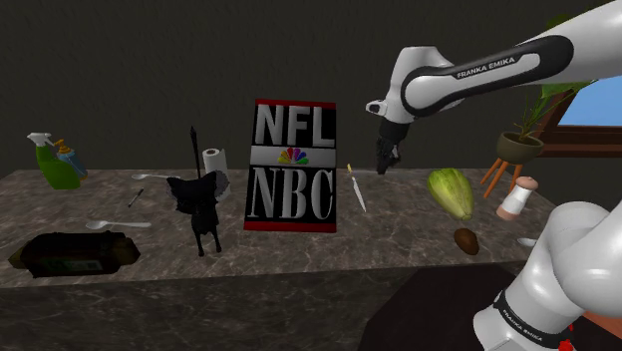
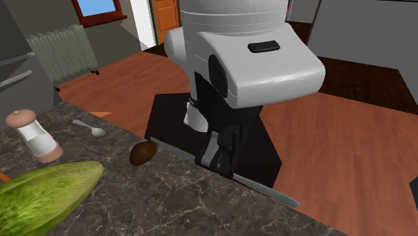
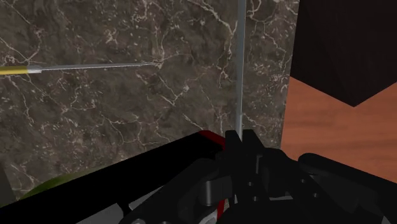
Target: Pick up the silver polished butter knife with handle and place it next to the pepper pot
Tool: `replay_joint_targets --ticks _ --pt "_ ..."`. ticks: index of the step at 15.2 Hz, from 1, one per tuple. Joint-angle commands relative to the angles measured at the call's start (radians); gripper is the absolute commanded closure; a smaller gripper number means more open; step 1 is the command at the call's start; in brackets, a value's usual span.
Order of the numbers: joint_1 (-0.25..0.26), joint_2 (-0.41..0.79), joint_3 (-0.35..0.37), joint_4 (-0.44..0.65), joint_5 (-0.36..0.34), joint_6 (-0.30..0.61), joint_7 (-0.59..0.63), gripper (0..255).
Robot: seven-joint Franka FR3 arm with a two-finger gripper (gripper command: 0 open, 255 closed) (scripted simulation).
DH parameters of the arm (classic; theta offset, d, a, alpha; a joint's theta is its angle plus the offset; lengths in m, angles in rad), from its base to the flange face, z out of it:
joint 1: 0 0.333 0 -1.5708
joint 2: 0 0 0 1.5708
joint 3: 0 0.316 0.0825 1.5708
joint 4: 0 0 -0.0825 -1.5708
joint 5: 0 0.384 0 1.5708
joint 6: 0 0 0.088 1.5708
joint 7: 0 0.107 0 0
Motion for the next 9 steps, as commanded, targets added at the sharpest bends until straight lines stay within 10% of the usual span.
replay_joint_targets --ticks 1,9 --pt "0.0 -0.011 0.003 0.019 -0.001 -0.03 0.003 255" --pt "-0.059 -0.153 -0.049 -0.062 -0.056 -0.088 -0.07 255"
